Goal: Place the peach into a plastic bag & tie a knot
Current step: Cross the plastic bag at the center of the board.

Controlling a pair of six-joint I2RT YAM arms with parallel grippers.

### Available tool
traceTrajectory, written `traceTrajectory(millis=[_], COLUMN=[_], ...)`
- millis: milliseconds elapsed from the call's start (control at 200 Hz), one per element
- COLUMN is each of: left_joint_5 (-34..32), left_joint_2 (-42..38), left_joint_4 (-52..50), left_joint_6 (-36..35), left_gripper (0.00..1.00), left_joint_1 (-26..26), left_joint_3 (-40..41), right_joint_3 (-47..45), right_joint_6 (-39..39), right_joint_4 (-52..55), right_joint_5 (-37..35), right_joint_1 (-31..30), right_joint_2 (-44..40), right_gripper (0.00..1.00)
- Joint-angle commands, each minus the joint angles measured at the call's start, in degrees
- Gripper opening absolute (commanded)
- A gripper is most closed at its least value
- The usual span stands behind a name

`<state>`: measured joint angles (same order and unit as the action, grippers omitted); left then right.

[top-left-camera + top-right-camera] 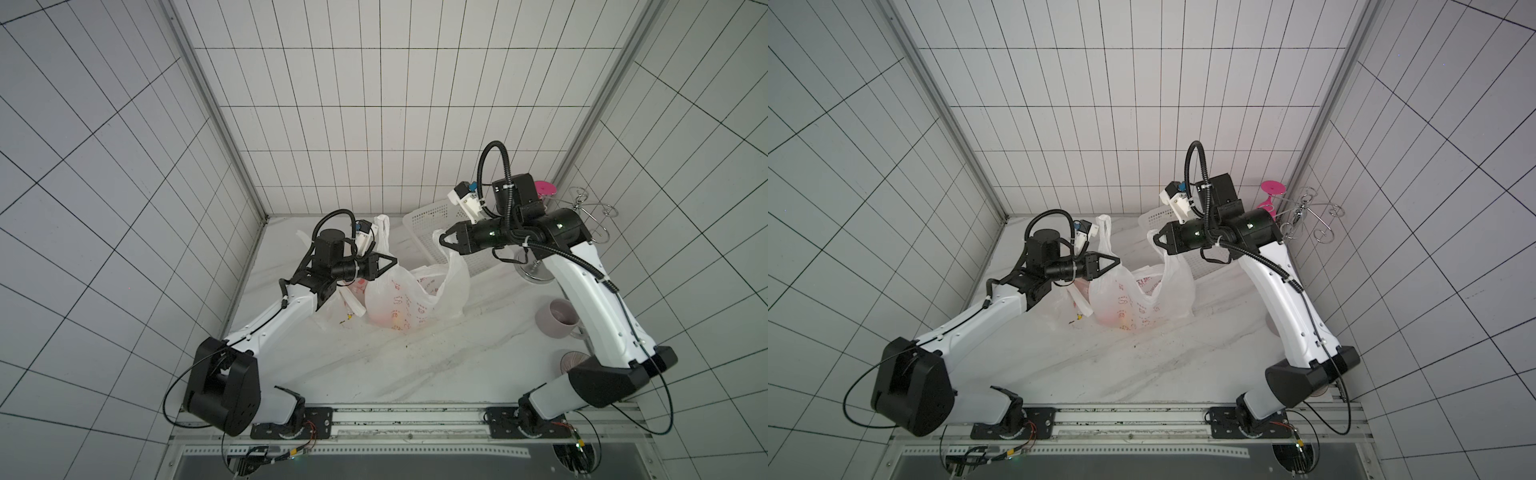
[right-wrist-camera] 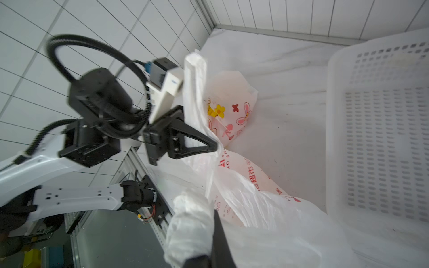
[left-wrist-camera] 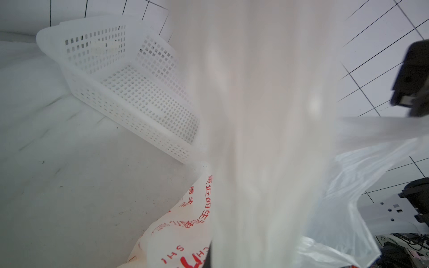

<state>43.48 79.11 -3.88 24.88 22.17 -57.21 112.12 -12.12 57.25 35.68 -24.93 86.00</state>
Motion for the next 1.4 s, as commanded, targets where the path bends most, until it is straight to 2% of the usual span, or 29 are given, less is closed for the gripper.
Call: traceTrajectory(millis=[0,85,135,205,255,350,445,620,670,760,825,1015,1139,1224,1289,1394], left_joint_5=[-5.4,-8.0,-8.4,-7.1,-5.9,-4.3,-6.0,-10.9,-11.5,-13.6,-13.7,-13.5,-13.3,-12.7,-12.4,-11.8], left_joint_2=[-1.0,-0.4,-0.3,-0.9,-1.1,-0.5,1.5,10.2,12.7,14.3,14.5,15.5,15.1,14.4,13.7,13.0], left_joint_4=[-10.7,-16.7,-18.6,-18.8,-18.8,-18.8,-19.4,-24.8,-26.6,-26.4,-26.0,-26.9,-26.6,-26.2,-25.7,-24.9], left_joint_6=[-4.8,-6.9,-7.1,-6.7,-6.4,-6.3,-7.5,-11.5,-11.8,-11.8,-12.0,-12.9,-12.7,-12.6,-12.4,-11.9], left_gripper=[0.0,0.0,0.0,0.0,0.0,0.0,0.0,0.0,0.0,0.0,0.0,0.0,0.0,0.0,0.0,0.0], left_joint_1=[1.2,1.6,1.6,1.6,1.6,1.6,1.0,-0.8,-1.7,-3.2,-3.9,-4.9,-5.2,-6.0,-6.9,-8.2], left_joint_3=[-0.9,-0.9,-1.0,-1.3,-2.3,-4.6,-6.3,-10.5,-11.8,-11.8,-11.9,-13.9,-14.0,-13.8,-13.5,-13.2], right_joint_3=[0.3,-3.5,-5.9,-10.2,-13.1,-18.2,-21.3,-19.7,-19.7,-19.2,-18.1,-14.3,-16.1,-18.5,-22.5,-30.6], right_joint_6=[-11.5,-20.7,-26.2,-33.2,-36.2,-36.7,-36.7,-32.6,-31.1,-27.7,-24.2,-18.1,-14.8,-13.3,-10.8,-1.1], right_joint_4=[-14.8,-26.6,-32.2,-38.1,-39.1,-39.7,-40.2,-36.0,-36.4,-36.0,-35.4,-32.3,-33.0,-33.0,-33.0,-31.9], right_joint_5=[10.7,14.2,14.0,11.0,6.2,-5.9,-17.6,-25.3,-23.1,-17.4,-12.1,9.9,15.7,18.7,18.7,15.4], right_joint_1=[2.7,3.6,3.6,3.6,3.2,-0.4,-4.7,-5.5,-4.2,-2.1,-0.8,4.3,9.8,14.4,16.7,17.5], right_joint_2=[-4.3,-5.8,-6.3,-6.3,-6.5,-7.9,-9.1,-2.9,-1.3,0.7,1.6,4.0,0.2,-2.3,-5.4,-11.2], right_gripper=[0.0,0.0,0.0,0.0,0.0,0.0,0.0,0.0,0.0,0.07,0.22,0.64,0.81,0.89,0.93,0.97])
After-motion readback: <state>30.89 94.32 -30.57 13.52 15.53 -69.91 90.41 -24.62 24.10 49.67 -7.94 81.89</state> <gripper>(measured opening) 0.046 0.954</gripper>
